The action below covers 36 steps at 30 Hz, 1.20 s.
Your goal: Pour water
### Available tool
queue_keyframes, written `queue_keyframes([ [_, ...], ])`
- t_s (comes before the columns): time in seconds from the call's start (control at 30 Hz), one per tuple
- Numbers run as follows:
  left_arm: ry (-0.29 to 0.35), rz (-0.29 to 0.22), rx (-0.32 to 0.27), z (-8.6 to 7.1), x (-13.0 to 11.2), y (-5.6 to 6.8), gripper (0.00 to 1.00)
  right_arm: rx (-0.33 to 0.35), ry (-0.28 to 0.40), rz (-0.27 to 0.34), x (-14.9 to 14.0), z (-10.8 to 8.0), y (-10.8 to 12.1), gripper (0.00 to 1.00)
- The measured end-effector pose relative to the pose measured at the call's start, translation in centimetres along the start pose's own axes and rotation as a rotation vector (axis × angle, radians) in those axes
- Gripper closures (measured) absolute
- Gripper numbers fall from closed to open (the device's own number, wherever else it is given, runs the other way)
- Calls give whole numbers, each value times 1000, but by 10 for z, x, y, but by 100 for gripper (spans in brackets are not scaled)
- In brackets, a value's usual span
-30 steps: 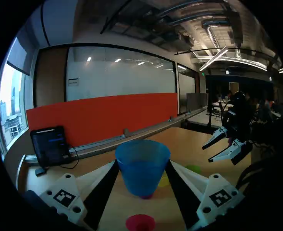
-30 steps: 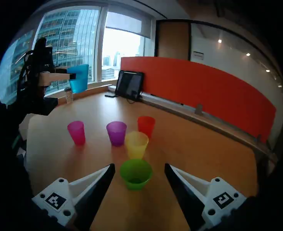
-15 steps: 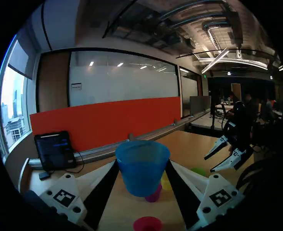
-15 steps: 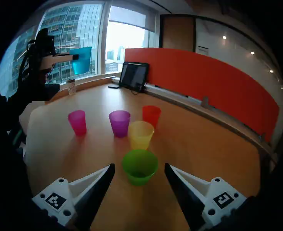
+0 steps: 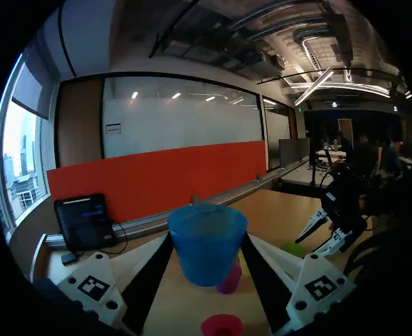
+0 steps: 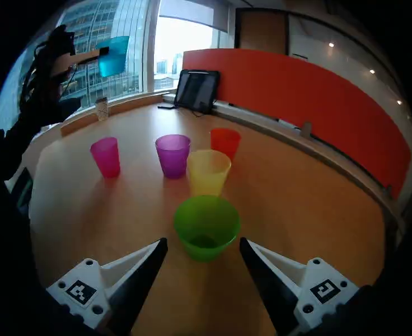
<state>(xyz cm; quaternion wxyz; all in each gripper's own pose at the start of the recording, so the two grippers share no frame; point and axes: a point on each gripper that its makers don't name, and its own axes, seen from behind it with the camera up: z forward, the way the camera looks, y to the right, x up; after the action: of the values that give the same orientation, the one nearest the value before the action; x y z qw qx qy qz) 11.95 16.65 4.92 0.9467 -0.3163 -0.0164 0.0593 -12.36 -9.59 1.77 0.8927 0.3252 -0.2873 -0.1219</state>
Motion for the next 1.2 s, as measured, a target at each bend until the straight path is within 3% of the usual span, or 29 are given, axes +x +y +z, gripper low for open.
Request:
queue_keyframes([
  [0.67, -10, 5, 20, -5, -9, -11, 16, 0, -1, 16, 0, 37, 3, 0],
  [0.77, -12, 8, 23, -6, -9, -12, 16, -8, 6, 15, 1, 38, 5, 1],
  [0.83, -14, 11, 24, -7, -9, -12, 16, -14, 10, 18, 2, 39, 6, 10],
  [1.2, -16, 34, 40, -8, -8, -16, 16, -26, 53, 36, 13, 31, 9, 11],
])
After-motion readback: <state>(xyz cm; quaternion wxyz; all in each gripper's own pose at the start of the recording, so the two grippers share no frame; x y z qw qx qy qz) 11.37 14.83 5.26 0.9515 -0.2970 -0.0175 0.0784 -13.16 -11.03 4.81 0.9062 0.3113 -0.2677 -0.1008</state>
